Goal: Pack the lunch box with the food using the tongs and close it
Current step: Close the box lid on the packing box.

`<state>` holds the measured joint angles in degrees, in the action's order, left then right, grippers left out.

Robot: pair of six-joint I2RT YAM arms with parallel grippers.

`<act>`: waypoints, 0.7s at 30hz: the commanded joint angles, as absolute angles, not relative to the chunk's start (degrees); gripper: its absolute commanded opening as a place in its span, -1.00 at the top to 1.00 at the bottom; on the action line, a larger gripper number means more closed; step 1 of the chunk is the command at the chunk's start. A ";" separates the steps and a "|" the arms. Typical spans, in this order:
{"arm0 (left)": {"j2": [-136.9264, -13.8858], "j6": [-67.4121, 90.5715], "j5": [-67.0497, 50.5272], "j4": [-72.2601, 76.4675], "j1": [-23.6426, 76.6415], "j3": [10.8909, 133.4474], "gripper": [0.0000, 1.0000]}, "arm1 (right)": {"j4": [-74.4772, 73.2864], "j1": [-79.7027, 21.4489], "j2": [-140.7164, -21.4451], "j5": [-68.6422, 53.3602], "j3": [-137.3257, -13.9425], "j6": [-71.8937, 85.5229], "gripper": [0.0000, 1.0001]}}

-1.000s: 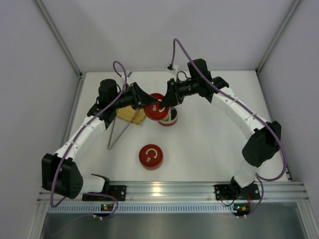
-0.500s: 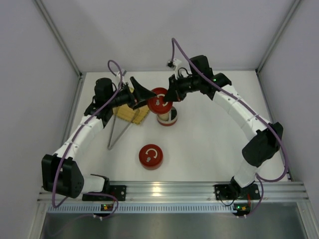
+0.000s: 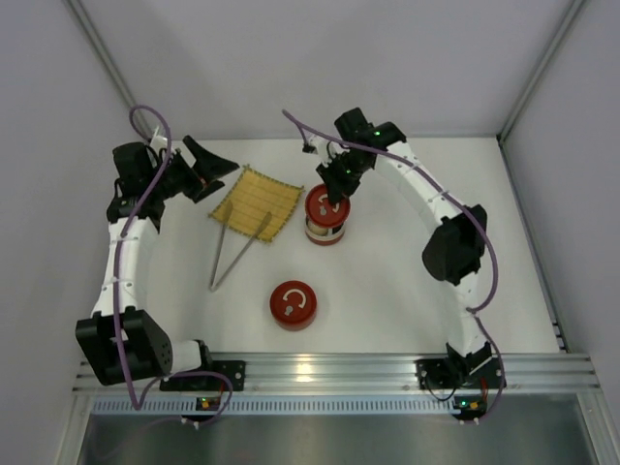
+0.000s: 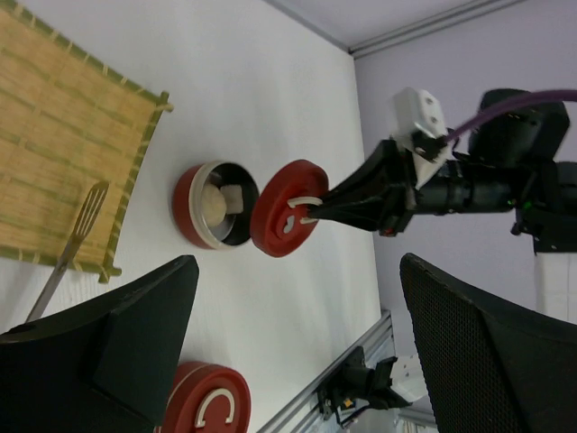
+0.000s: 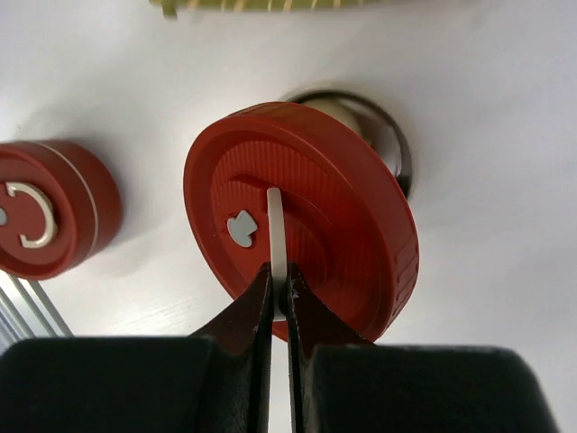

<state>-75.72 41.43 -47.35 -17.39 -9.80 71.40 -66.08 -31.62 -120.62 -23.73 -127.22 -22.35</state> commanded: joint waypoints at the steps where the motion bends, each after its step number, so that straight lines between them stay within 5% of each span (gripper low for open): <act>1: -73.39 38.67 -50.45 -21.01 -10.28 68.12 -0.97 | -75.15 -32.26 -124.27 -23.99 -130.69 -26.46 1.00; 21: -71.37 40.69 -50.89 -17.58 -10.90 62.49 -0.97 | -66.72 -25.85 -135.79 -35.94 -133.59 -15.83 1.00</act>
